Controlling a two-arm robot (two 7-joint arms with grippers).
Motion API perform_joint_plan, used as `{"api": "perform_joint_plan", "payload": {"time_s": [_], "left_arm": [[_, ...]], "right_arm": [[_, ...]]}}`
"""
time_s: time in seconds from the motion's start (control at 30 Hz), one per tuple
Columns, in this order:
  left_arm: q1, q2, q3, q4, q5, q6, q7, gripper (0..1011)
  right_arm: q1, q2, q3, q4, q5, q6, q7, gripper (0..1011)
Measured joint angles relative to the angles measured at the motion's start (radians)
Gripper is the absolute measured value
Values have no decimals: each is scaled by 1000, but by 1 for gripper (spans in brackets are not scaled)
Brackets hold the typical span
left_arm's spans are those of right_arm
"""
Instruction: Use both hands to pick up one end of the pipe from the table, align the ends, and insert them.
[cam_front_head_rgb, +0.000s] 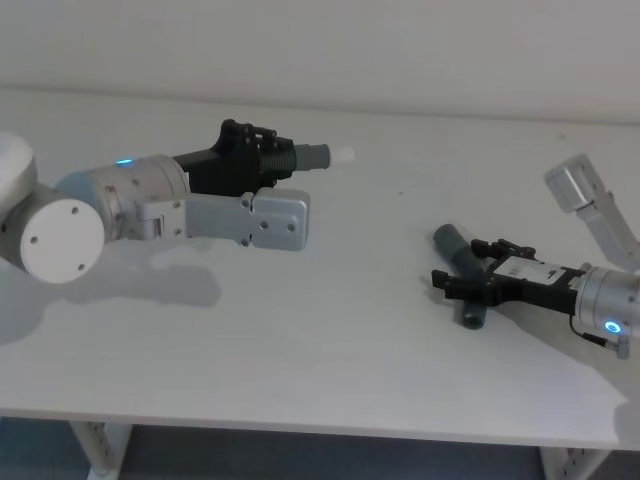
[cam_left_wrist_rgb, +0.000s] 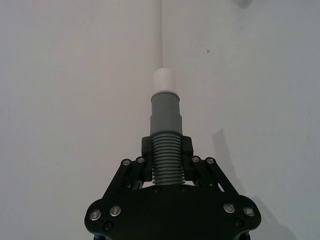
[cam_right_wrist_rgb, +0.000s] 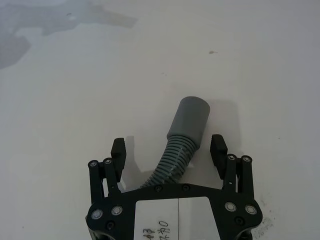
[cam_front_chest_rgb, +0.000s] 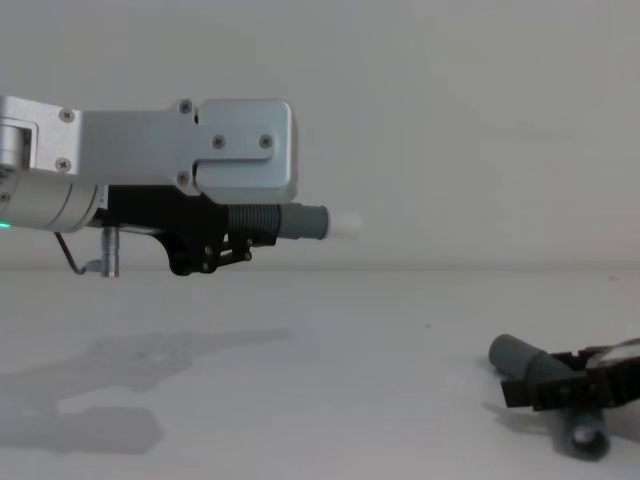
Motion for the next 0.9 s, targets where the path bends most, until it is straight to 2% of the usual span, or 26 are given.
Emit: {"api": "perform_joint_plan", "payload": {"time_s": [0.5, 0.9], "left_arm": [[0, 0, 0, 0, 0, 0, 0, 320], [0, 0, 0, 0, 0, 0, 0, 320]], "right_arm": [[-27, 15, 18, -18, 23, -65, -7, 998], [-23, 21, 11, -9, 30, -90, -5, 998]]}}
